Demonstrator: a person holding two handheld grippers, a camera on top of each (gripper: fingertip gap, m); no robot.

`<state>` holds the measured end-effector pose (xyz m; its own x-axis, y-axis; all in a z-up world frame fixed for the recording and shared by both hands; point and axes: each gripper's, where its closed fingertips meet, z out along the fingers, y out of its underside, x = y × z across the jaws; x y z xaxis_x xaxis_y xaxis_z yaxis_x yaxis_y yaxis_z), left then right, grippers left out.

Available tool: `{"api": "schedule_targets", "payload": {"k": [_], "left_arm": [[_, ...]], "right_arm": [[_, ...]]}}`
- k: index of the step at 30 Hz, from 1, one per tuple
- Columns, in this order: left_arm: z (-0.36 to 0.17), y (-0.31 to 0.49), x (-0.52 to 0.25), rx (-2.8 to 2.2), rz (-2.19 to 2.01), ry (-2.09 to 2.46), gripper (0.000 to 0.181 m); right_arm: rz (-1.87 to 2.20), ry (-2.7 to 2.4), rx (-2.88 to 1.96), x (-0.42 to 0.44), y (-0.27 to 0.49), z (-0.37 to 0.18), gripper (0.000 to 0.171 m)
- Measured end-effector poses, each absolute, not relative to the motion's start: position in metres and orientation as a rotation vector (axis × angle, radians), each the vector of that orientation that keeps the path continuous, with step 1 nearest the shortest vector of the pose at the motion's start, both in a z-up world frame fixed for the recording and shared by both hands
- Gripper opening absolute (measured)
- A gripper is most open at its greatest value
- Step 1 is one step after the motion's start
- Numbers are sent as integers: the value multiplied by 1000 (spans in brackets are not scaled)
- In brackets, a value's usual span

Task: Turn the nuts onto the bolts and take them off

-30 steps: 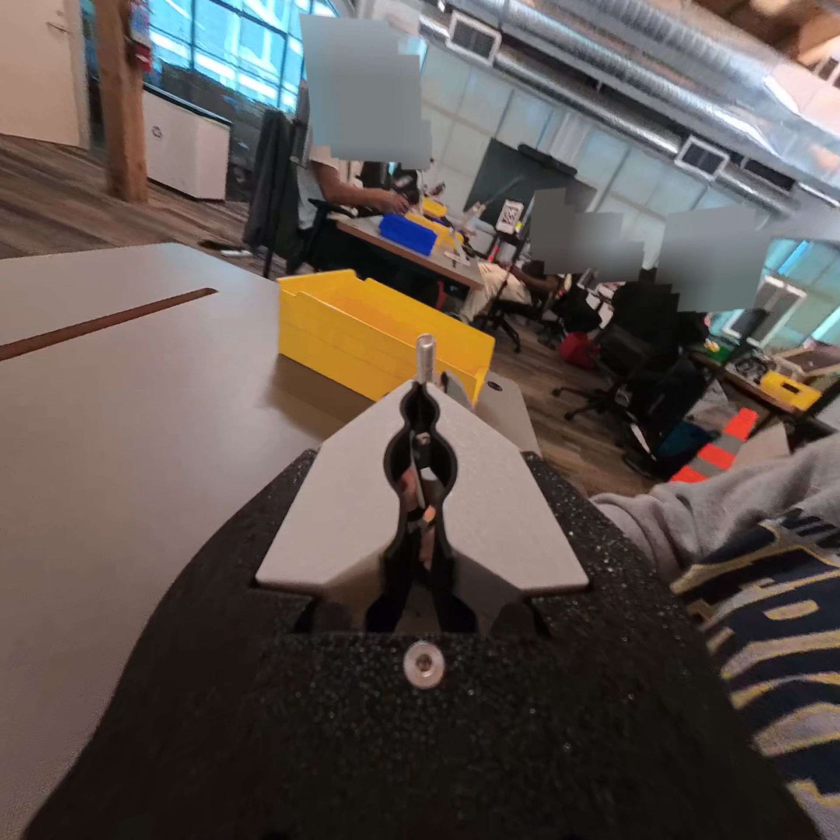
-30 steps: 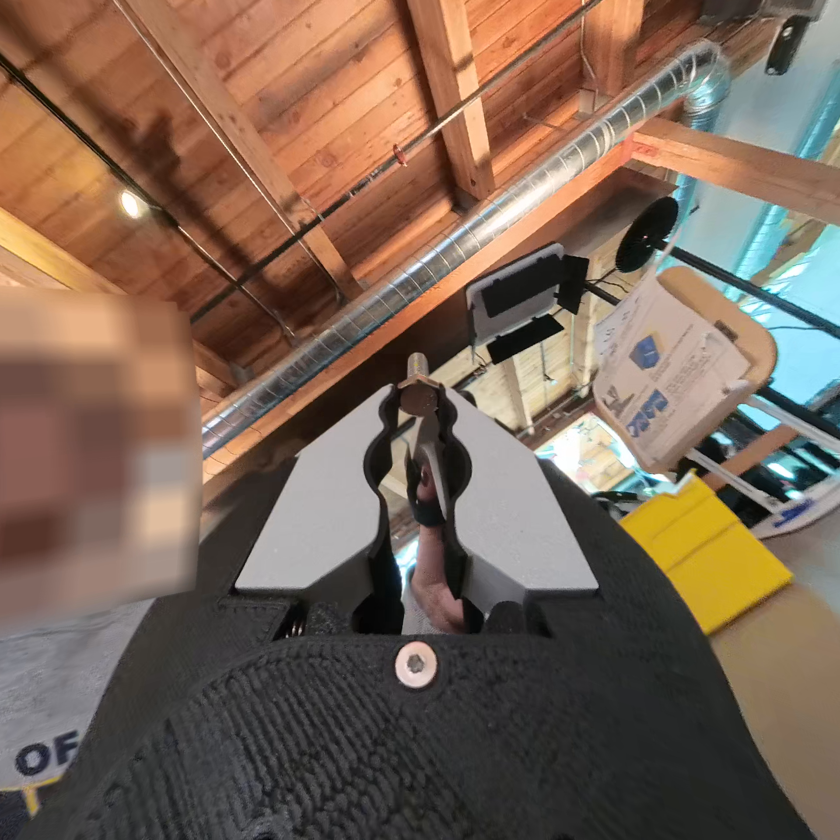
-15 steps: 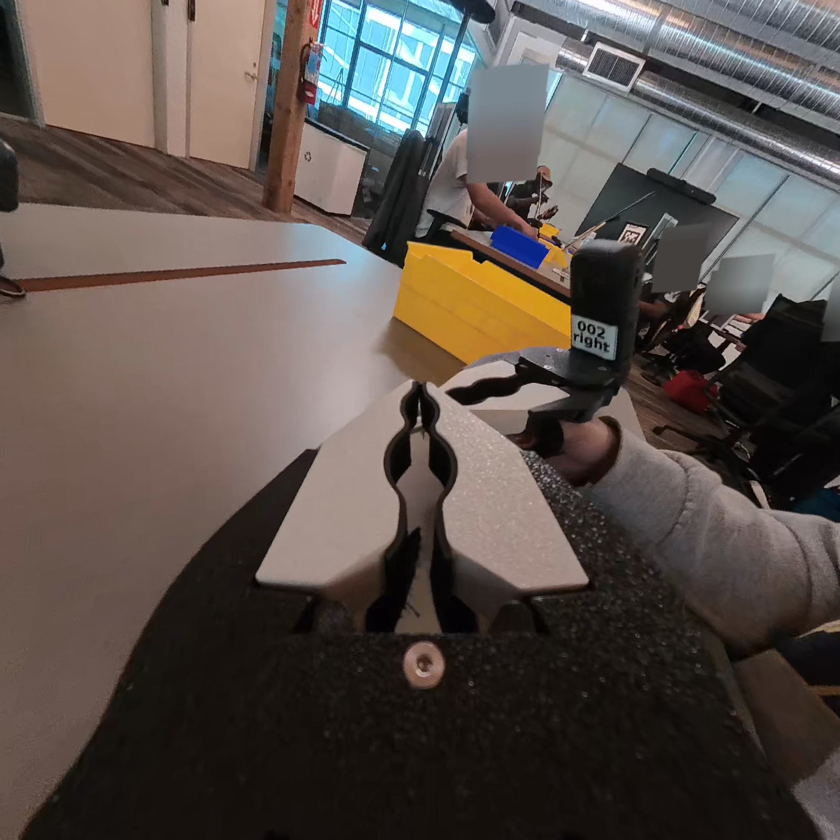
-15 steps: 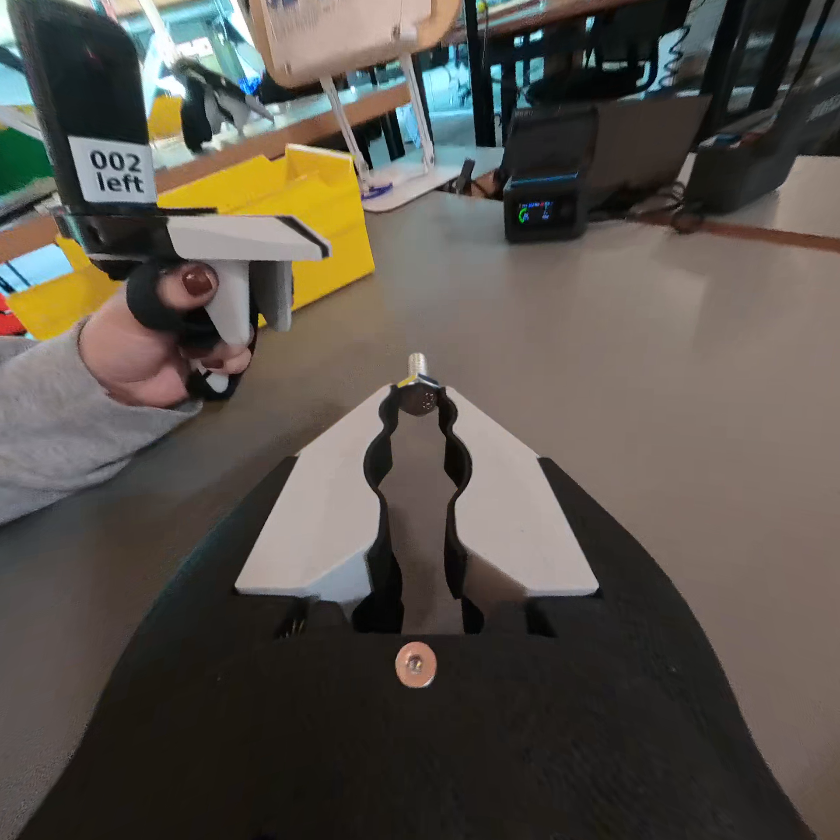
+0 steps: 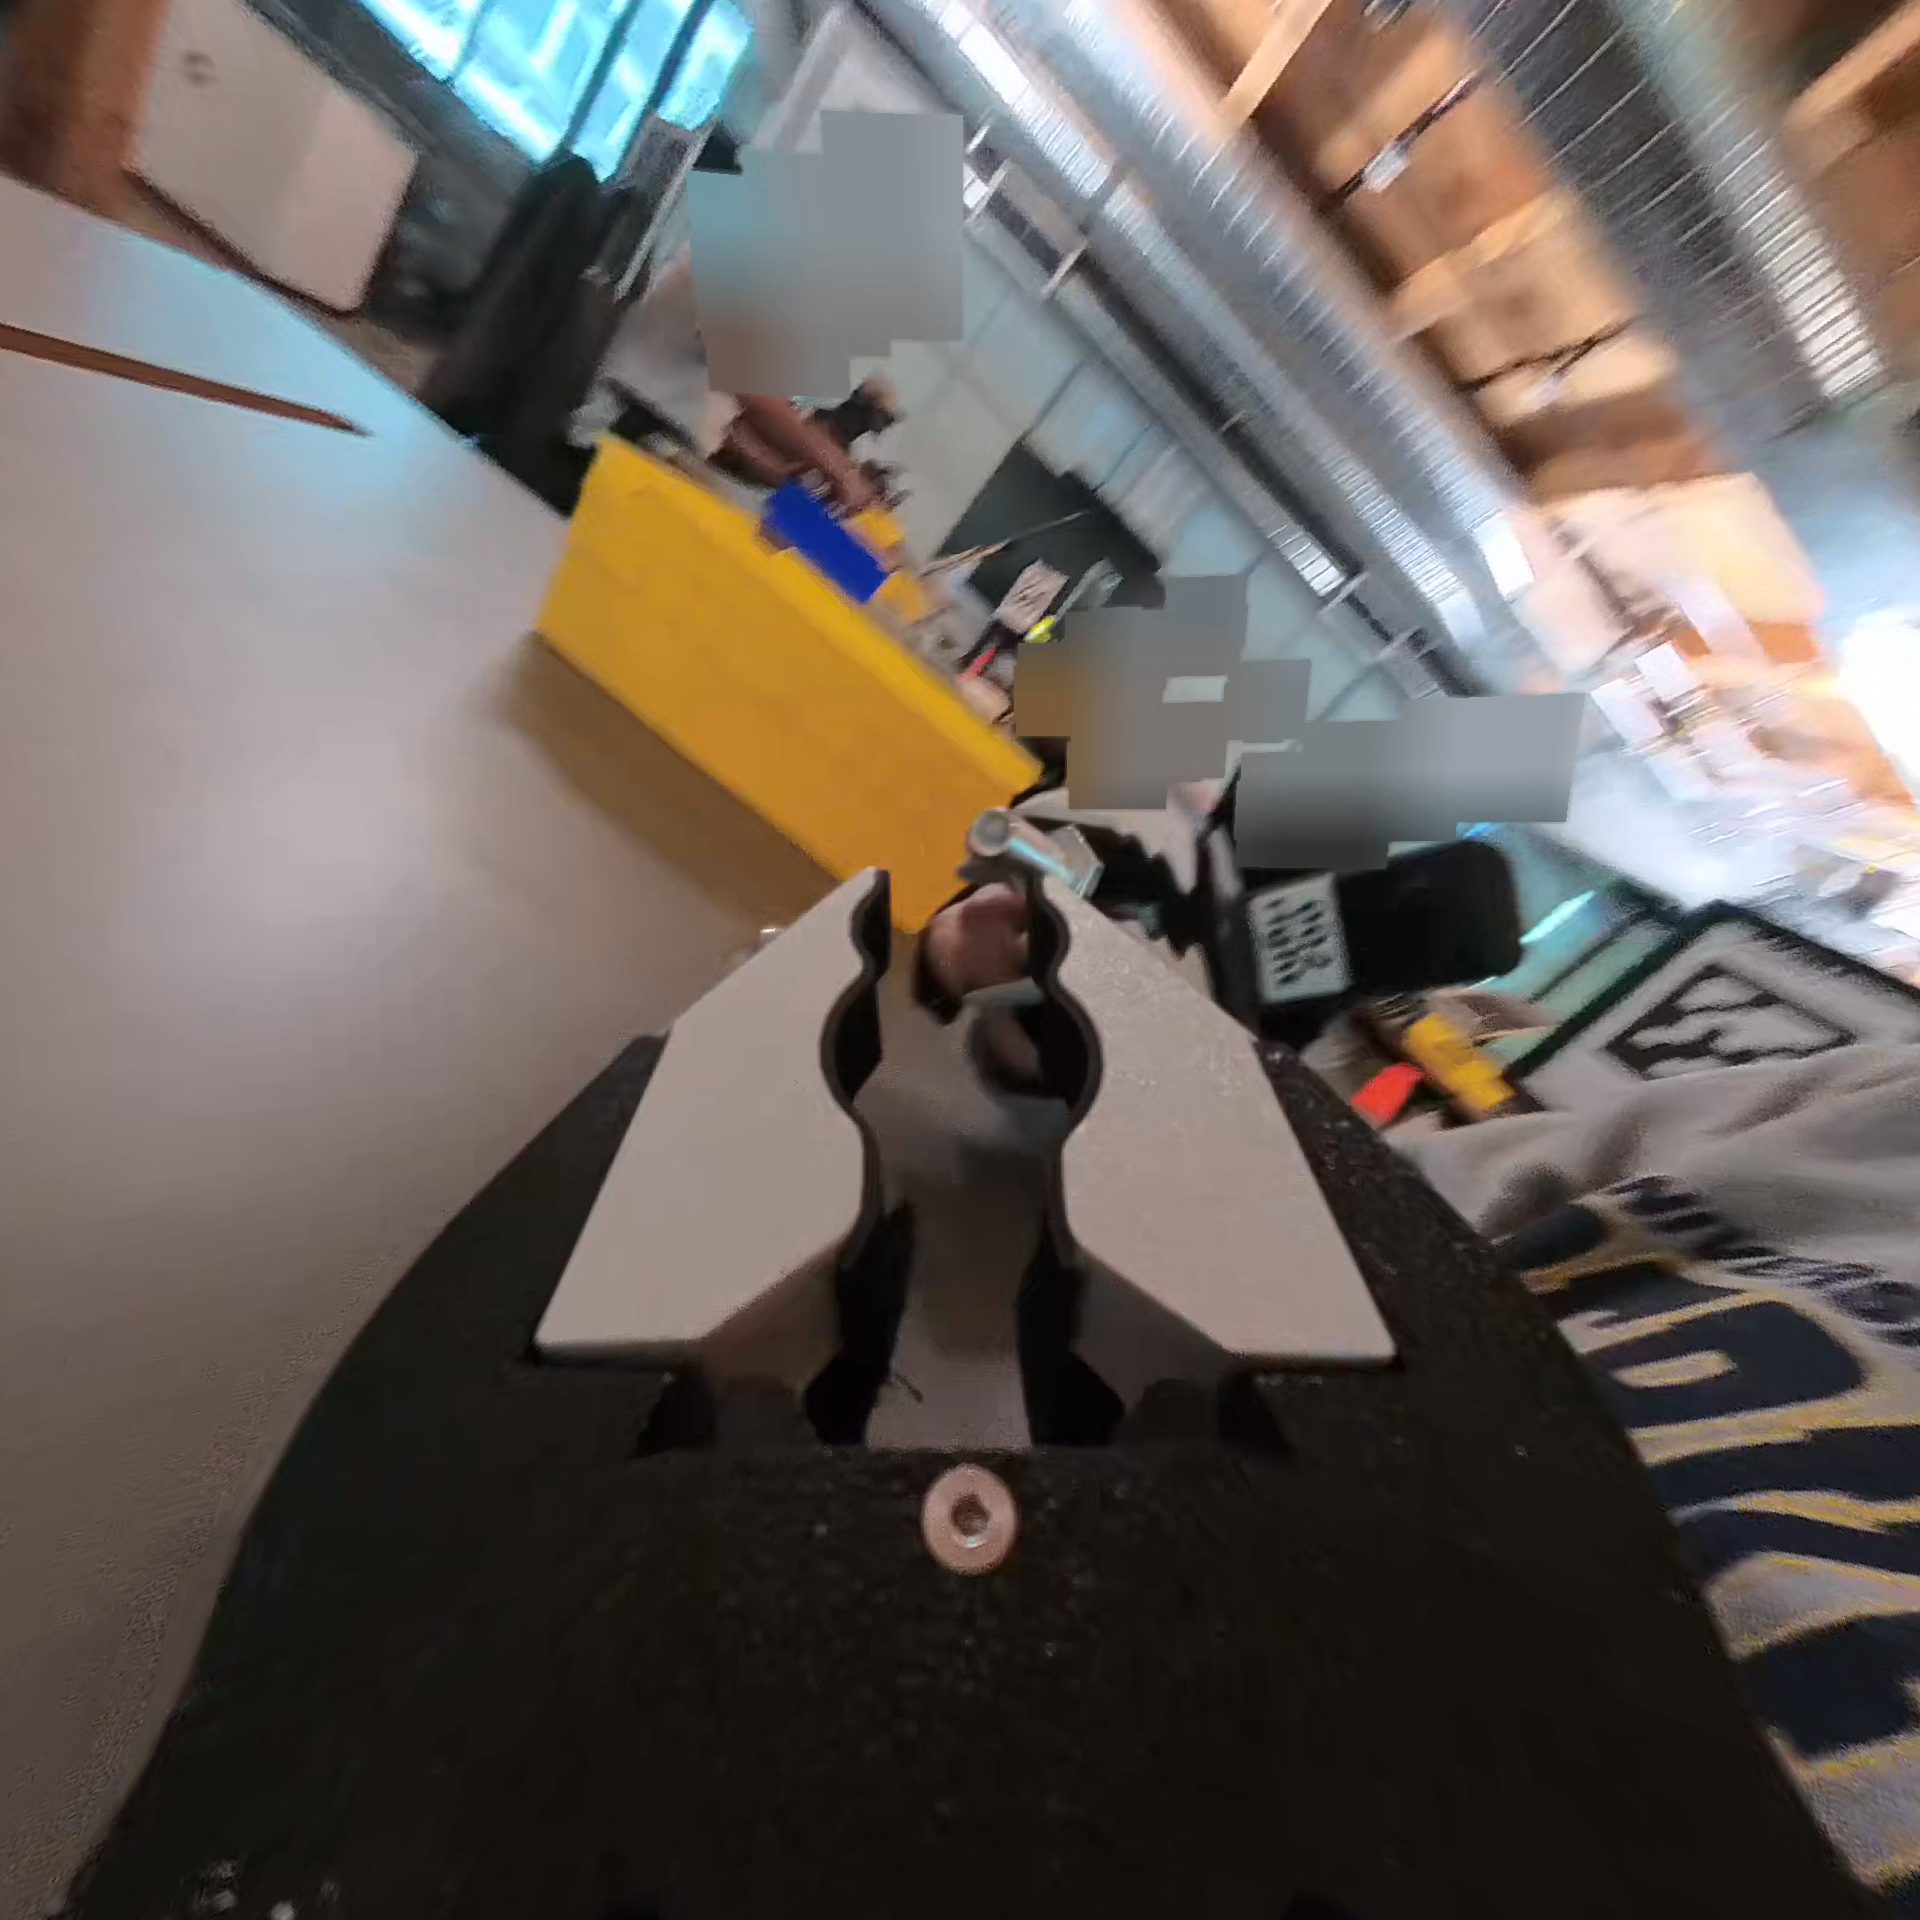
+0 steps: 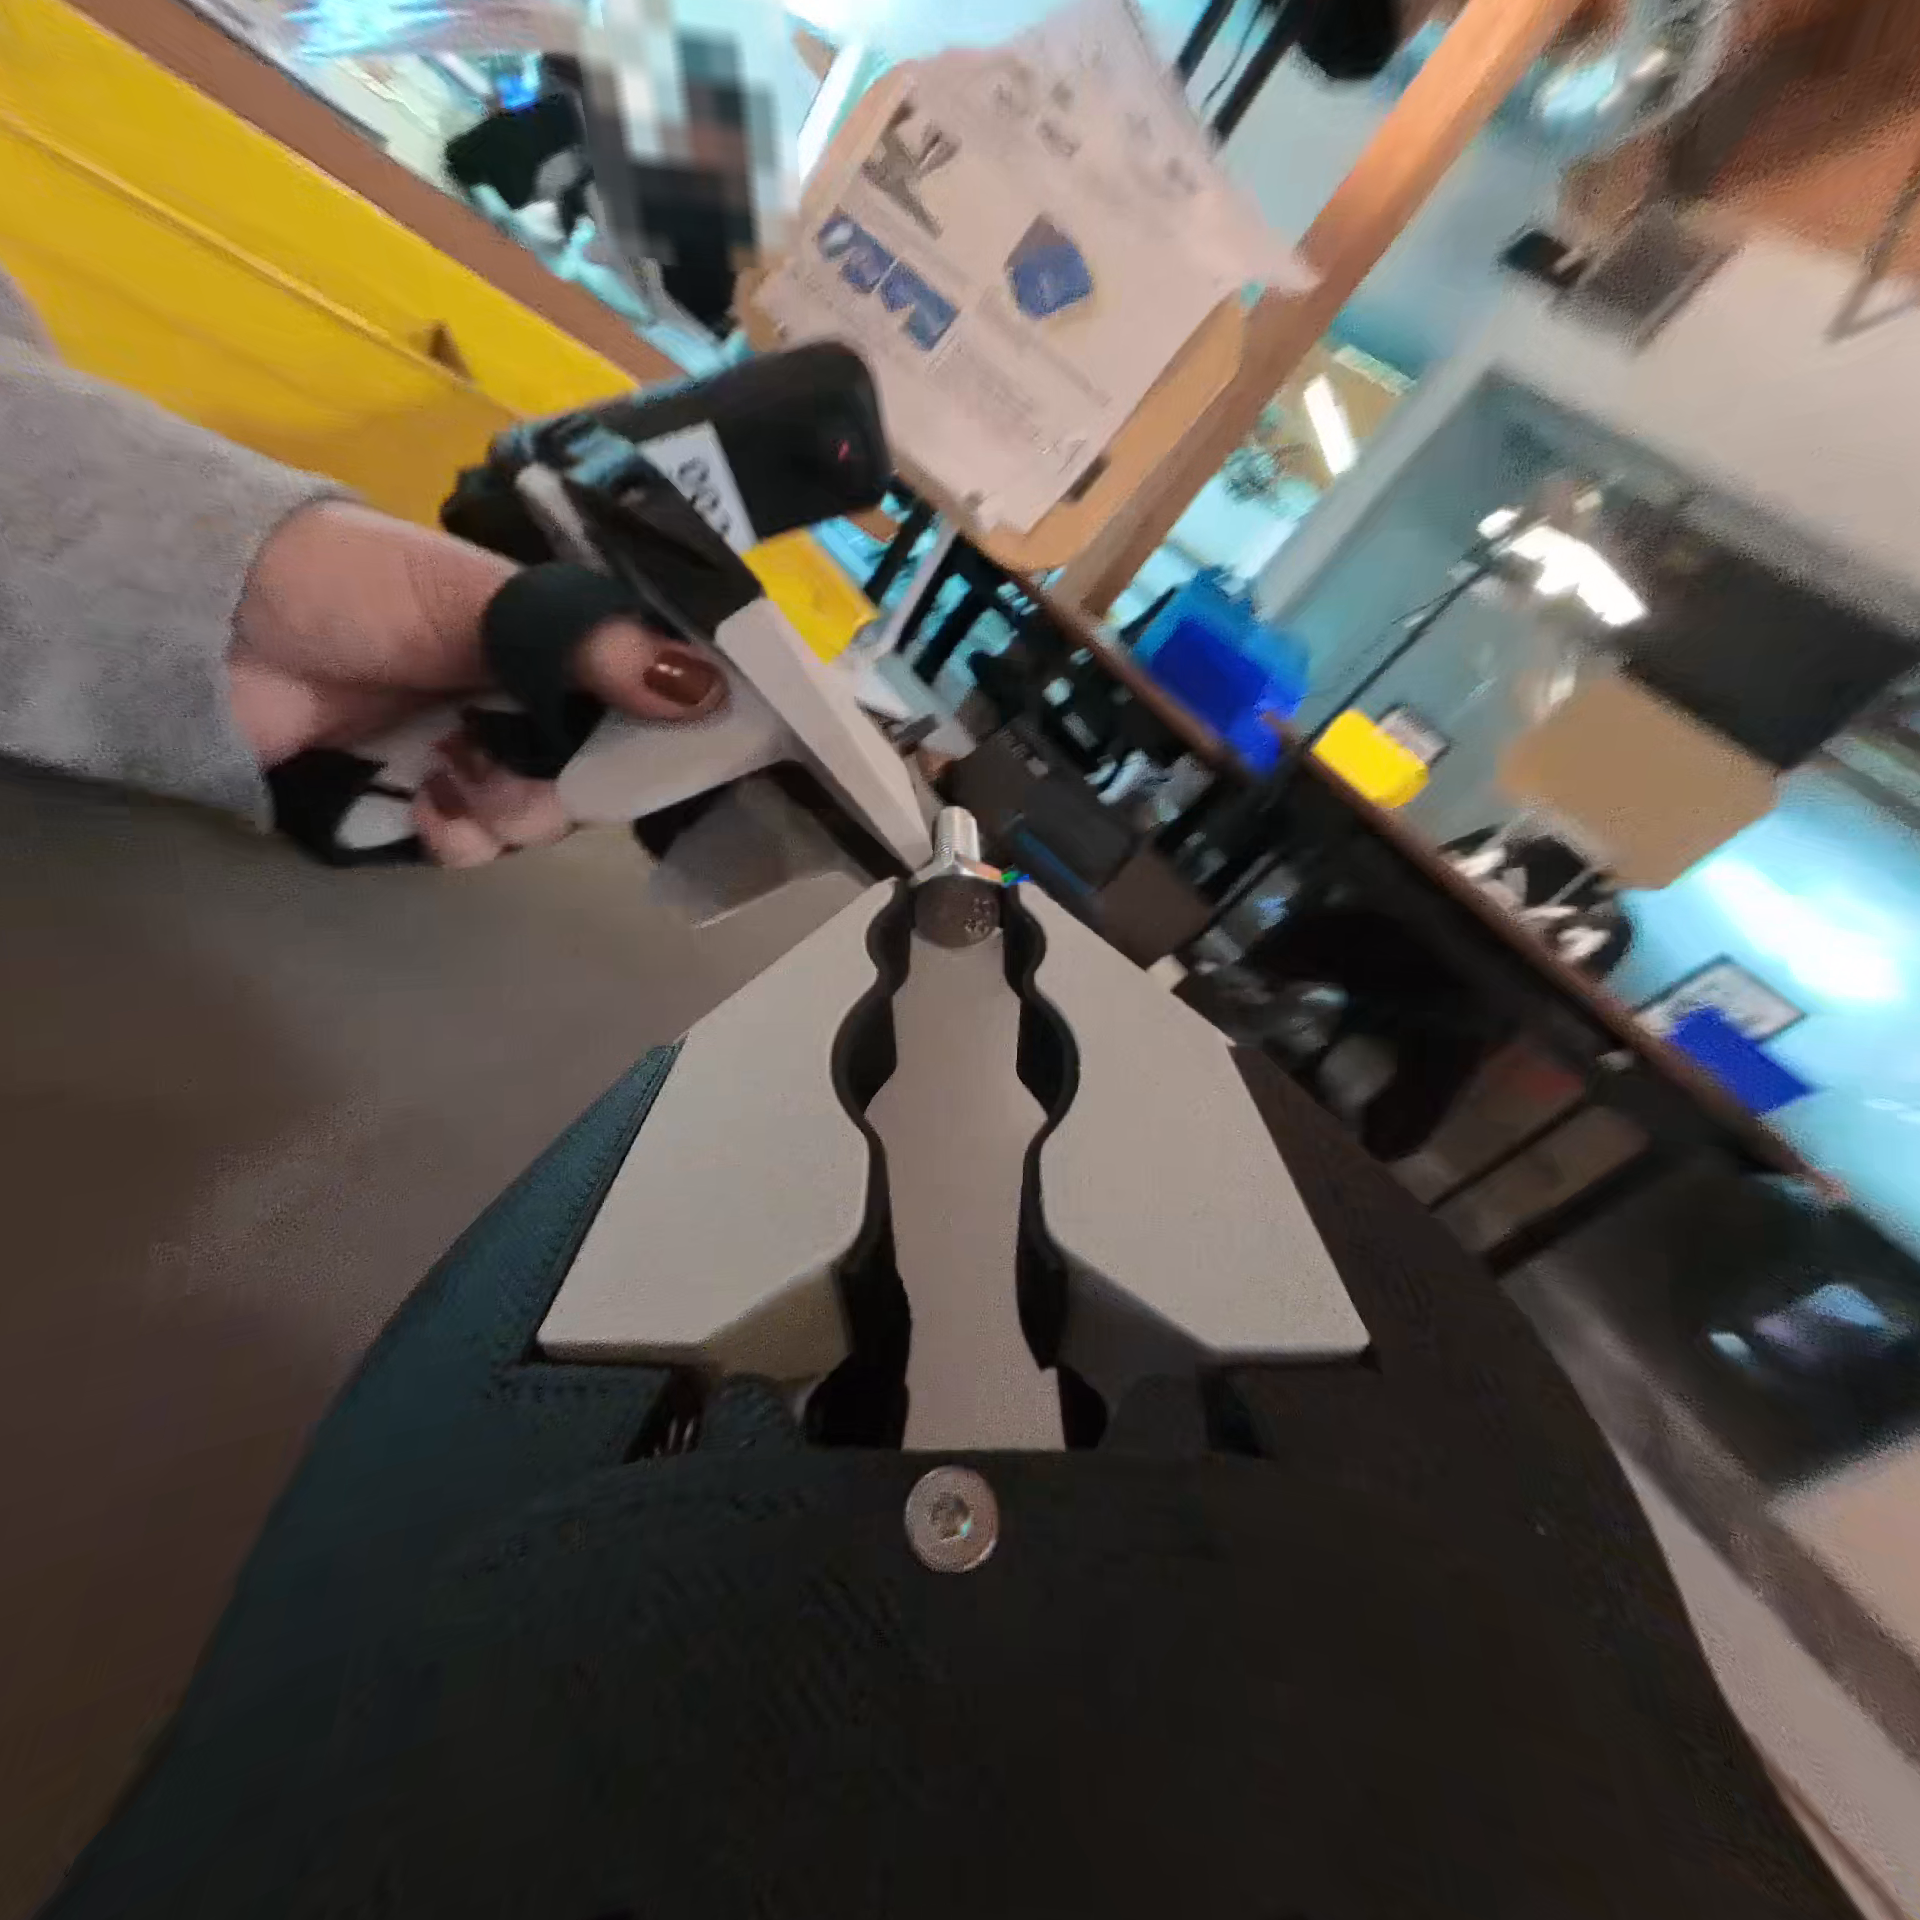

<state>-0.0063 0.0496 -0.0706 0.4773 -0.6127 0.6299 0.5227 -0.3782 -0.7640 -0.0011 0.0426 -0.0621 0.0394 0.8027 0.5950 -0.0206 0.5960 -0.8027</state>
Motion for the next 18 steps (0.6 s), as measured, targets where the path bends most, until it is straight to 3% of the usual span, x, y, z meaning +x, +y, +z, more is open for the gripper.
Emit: {"api": "schedule_targets", "payload": {"k": [4,8,14,18], "left_arm": [[-51,37,2,-1390,-1465,97,24],[-56,39,6,-1375,-1608,46,37],[-47,34,4,-1302,-1604,75,7],[-54,40,-12,-1459,-1281,112,7]], "right_arm": [[753,-1339,-679,2,38,-52,16],[681,-1320,-634,4,39,-51,16],[671,-1380,-585,1,27,-63,16],[708,-1428,-684,7,46,-76,31]]}}
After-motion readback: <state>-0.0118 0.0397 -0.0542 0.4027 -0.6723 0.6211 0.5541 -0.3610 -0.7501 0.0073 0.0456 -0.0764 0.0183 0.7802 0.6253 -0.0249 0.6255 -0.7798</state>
